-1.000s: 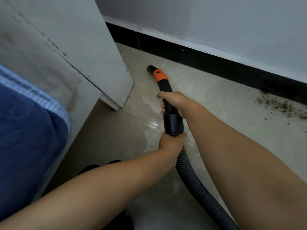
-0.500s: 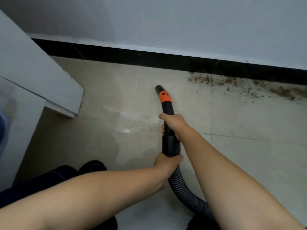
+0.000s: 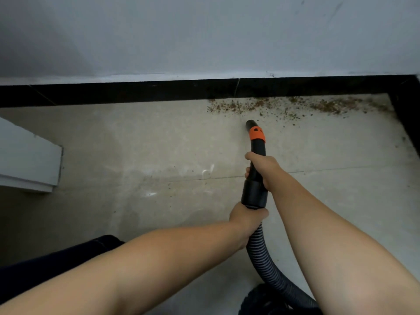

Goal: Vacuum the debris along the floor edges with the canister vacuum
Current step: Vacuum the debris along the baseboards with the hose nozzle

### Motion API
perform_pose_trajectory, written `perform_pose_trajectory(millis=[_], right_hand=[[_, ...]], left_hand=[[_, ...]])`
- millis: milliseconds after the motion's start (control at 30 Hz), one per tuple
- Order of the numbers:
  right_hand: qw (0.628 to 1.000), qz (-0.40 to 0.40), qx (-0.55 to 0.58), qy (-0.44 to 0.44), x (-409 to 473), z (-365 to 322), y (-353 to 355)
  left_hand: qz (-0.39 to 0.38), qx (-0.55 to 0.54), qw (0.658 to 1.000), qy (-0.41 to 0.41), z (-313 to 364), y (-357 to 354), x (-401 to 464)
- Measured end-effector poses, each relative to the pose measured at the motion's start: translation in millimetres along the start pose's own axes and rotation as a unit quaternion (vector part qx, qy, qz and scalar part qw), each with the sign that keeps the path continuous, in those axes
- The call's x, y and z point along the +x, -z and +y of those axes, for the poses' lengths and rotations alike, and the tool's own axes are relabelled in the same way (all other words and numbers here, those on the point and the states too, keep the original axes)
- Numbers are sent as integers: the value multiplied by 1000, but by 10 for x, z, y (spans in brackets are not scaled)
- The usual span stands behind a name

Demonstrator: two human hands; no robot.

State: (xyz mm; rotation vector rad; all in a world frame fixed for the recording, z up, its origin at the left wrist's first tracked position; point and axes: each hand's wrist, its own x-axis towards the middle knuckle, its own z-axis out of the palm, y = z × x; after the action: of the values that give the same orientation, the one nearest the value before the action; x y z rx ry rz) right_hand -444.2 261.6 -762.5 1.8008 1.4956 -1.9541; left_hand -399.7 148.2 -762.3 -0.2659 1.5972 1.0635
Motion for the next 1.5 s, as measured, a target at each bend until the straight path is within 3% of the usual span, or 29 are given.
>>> perform_pose_trajectory(millis=[167,533,967,1500], right_hand=[[1000,-5,-1,10,51,-34,-31],[987,-130,-87,23,-146,193,-566],[998,33,44,-13,144,50,387],[1000,-16,-7,17,217,-1,-141]], left_hand=[[16,-10,1000,-2,26,-8,52],[108,-91,990,10,-279,253,-88],[-9,28,999,-13,5,-305,70],[49,3,999,-11,4,45,204]])
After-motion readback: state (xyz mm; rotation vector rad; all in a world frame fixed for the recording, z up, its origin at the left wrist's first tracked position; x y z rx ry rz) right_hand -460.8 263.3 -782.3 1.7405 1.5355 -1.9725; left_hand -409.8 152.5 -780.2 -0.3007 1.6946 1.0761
